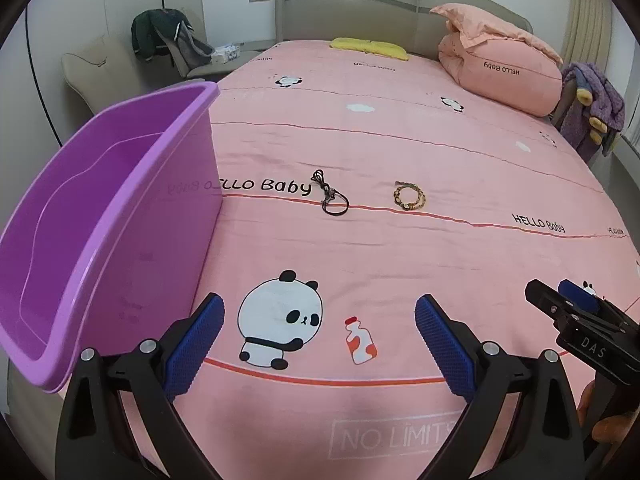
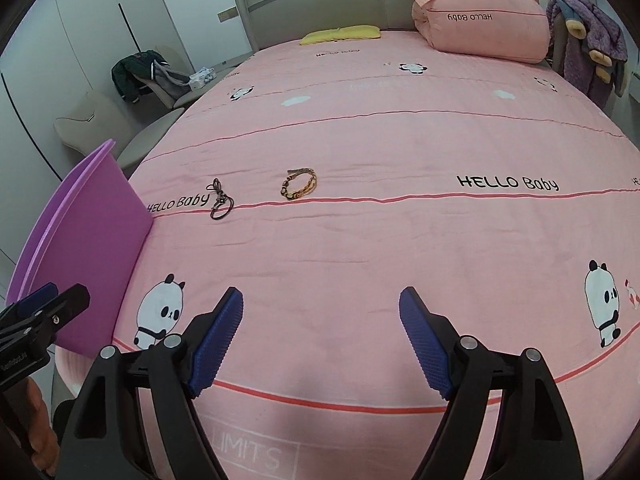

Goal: Organize jewelry
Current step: 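Withdraw both tools from the tub back over the bedsheet, then grasp the black cord keychain with the left tool while the right tool grasps the green-yellow beaded bracelet, then carry the keychain and beaded bracelet over the purple tub, then open both tools to drop the keychain and bracelet into the tub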

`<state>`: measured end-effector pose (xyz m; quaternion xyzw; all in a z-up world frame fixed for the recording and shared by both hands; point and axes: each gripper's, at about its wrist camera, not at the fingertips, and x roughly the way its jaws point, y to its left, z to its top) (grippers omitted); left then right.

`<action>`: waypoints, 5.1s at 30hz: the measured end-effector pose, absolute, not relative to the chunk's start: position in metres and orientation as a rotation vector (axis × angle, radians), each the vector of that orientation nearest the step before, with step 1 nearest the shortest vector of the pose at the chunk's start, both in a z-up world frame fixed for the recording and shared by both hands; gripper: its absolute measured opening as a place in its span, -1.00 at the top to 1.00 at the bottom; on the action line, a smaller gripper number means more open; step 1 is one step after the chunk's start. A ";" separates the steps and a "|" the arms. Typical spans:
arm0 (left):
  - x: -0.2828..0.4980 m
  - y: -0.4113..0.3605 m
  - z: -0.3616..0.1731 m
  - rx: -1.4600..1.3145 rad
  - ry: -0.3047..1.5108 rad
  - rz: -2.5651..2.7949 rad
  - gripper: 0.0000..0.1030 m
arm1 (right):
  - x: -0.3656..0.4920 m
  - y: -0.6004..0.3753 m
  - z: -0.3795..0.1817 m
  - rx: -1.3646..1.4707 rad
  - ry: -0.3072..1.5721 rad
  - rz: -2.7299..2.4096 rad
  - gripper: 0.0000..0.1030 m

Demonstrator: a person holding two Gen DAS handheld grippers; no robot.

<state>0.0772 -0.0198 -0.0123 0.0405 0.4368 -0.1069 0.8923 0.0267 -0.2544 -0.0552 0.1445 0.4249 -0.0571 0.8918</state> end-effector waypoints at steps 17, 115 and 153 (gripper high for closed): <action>0.202 -0.049 -0.094 0.040 0.940 -0.131 -0.84 | 0.150 -0.273 -0.120 0.277 0.892 -0.088 -0.49; 0.045 0.052 0.050 0.015 0.795 -0.323 0.83 | 0.032 -0.108 0.021 0.235 0.774 0.183 0.87; 0.134 0.254 0.022 -0.086 0.947 0.085 0.82 | 0.167 0.117 0.011 0.019 0.988 0.462 0.87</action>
